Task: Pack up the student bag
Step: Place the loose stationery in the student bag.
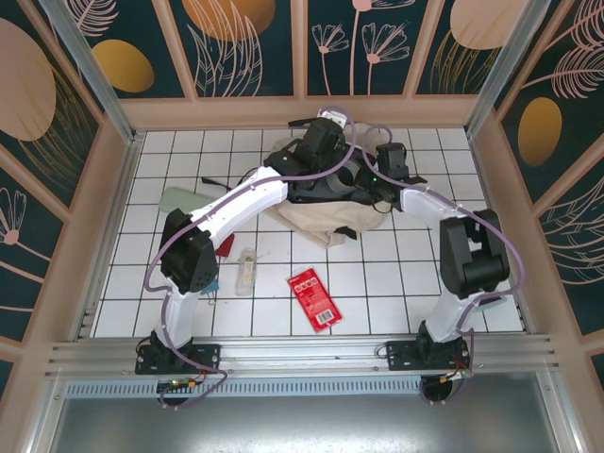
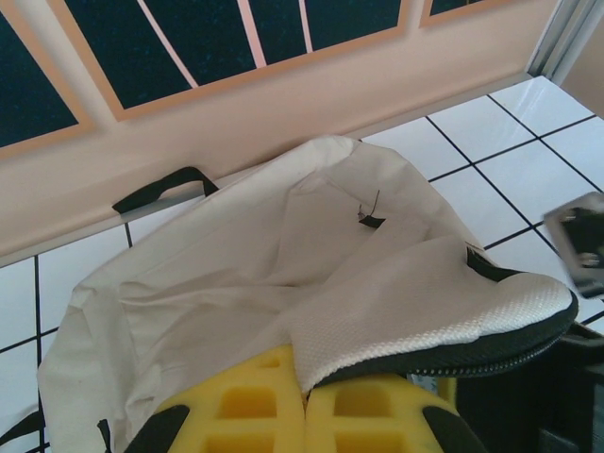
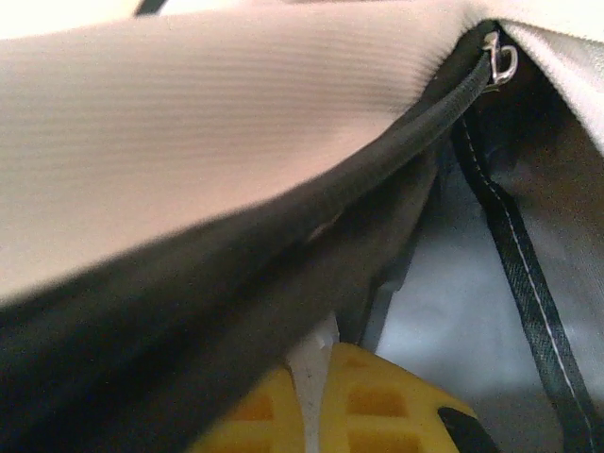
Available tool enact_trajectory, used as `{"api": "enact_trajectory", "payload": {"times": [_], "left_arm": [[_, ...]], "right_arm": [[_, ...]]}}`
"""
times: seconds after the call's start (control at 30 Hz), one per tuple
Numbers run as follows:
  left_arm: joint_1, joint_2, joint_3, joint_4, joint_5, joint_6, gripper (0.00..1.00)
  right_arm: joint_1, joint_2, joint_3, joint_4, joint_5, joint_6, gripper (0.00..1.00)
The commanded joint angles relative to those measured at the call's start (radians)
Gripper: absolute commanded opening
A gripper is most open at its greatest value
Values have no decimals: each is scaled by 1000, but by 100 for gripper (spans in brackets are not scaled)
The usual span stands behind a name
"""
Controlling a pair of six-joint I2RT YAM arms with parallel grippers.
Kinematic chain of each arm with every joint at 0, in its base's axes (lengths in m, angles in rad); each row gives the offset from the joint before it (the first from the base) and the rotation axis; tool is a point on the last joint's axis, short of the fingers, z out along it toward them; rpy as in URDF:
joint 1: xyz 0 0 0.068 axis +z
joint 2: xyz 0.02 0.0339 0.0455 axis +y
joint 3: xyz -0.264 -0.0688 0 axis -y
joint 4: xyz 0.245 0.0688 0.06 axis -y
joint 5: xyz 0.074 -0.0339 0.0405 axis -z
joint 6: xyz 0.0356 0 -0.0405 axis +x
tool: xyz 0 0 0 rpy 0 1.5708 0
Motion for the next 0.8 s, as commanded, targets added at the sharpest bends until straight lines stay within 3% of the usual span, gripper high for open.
{"api": "enact_trajectory", "payload": {"times": [0.0, 0.23, 0.47, 0.57, 0.77], "left_arm": [[2, -62, 31, 61, 1, 5, 0], [1, -55, 31, 58, 11, 1, 0], [1, -57, 21, 64, -14, 12, 0], [2, -53, 10, 79, -20, 16, 0], [17, -26, 37, 79, -22, 25, 0]], "right_arm": [[-13, 51, 77, 14, 41, -9, 0], [-24, 162, 167, 17, 107, 34, 2], [-23, 152, 185, 15, 55, 30, 40], [-23, 96, 139, 31, 30, 24, 51], [-20, -76, -11, 81, -35, 12, 53]]}}
